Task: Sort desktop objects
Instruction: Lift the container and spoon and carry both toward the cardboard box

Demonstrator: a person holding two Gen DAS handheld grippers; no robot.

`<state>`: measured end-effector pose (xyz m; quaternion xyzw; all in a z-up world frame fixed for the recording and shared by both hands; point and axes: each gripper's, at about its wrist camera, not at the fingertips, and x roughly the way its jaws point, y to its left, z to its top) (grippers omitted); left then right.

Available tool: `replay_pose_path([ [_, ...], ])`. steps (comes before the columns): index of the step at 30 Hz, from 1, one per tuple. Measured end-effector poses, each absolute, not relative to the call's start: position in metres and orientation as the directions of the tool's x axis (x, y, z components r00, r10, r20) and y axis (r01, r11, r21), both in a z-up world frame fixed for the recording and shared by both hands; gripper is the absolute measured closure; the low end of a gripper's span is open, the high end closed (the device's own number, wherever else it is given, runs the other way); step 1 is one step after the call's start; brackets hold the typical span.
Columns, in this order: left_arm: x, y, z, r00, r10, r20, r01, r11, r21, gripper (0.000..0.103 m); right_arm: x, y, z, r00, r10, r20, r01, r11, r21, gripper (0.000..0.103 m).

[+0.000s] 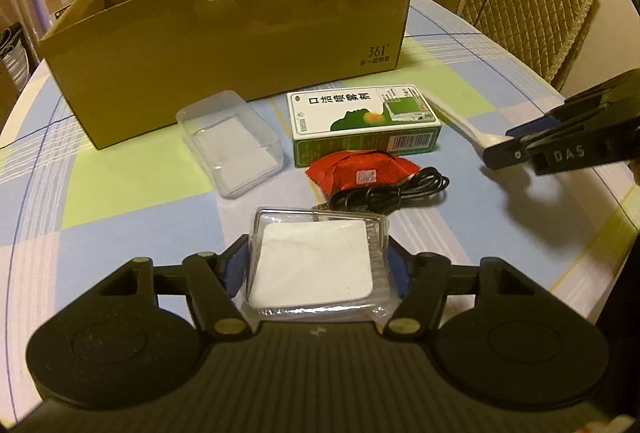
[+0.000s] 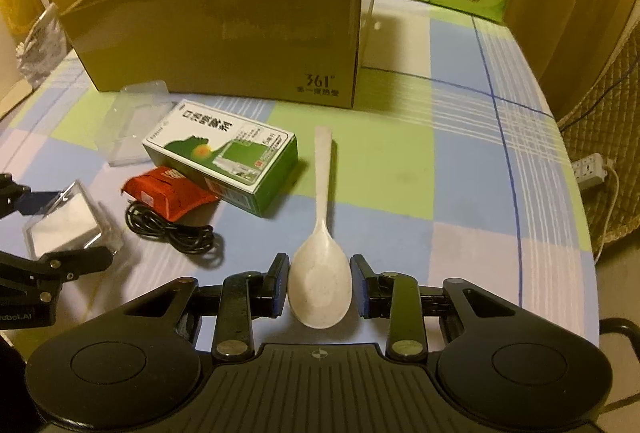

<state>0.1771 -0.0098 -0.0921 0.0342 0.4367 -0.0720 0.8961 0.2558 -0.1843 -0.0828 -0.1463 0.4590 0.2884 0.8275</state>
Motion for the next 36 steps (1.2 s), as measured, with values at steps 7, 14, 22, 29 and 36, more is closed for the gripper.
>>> replay_pose_path([
  [7,0.164,-0.004,-0.078,0.623,-0.092,-0.777,0.139,0.99,-0.006,0.04,0.243,-0.195,-0.068,0.435,0.36,-0.825,-0.589,0.807,0.042,0.073],
  [14,0.159,-0.005,-0.062,0.641,-0.095,-0.762,0.14,0.99,-0.005,0.04,0.228,-0.204,-0.047,0.461,0.373,-0.805,-0.583,0.811,0.041,0.073],
  [22,0.15,-0.004,-0.044,0.659,-0.094,-0.746,0.128,0.992,-0.012,0.04,0.214,-0.205,-0.026,0.486,0.389,-0.782,-0.592,0.805,0.033,0.073],
  [29,0.14,0.003,-0.032,0.669,-0.085,-0.738,0.107,0.994,-0.018,0.04,0.203,-0.201,-0.013,0.496,0.41,-0.765,-0.608,0.794,0.031,0.073],
  [36,0.135,0.008,-0.021,0.681,-0.077,-0.729,0.099,0.995,-0.012,0.04,0.198,-0.2,-0.002,0.508,0.426,-0.749,-0.613,0.79,0.034,0.073],
])
